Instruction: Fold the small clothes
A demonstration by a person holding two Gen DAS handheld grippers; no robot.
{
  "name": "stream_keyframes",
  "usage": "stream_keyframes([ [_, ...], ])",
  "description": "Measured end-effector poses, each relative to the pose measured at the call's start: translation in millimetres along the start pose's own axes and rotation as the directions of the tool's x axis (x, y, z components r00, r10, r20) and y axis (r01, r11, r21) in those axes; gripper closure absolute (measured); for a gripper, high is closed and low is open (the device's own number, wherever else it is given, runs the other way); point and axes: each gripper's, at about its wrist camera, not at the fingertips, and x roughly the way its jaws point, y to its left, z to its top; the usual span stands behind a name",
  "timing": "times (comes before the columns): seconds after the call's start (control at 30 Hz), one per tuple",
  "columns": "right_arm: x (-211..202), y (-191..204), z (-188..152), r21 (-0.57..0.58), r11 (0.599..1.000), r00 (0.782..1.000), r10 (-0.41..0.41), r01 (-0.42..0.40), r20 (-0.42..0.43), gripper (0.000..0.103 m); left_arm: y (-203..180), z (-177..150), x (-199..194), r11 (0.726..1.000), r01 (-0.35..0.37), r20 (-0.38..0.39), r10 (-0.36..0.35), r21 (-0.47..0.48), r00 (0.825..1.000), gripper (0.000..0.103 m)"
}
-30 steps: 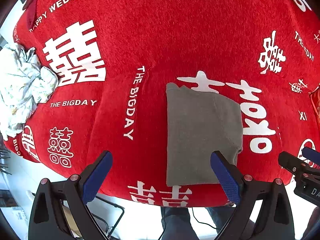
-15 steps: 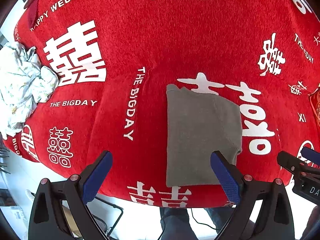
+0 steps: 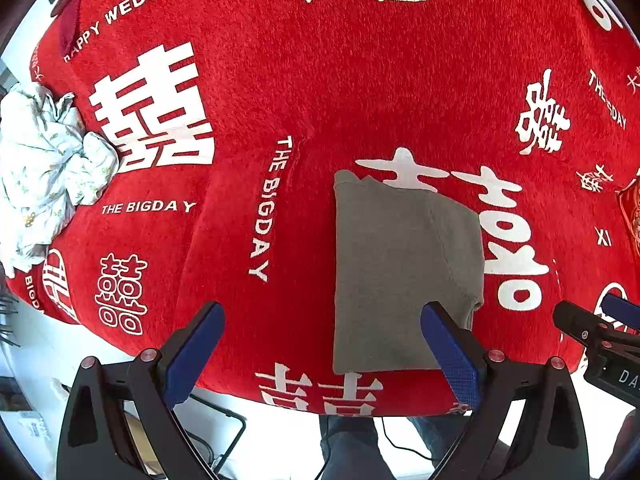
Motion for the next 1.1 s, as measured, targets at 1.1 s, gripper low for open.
stream_keyframes([
  [1.1,-0.3,-2.4,-2.2,0.021,1.0,1.0,-0.006,0.006,0.004,0.013,-2.2,1.1,-3.4,1.0,0.001,0.008,-0.001,-0.021,1.0,0.004],
])
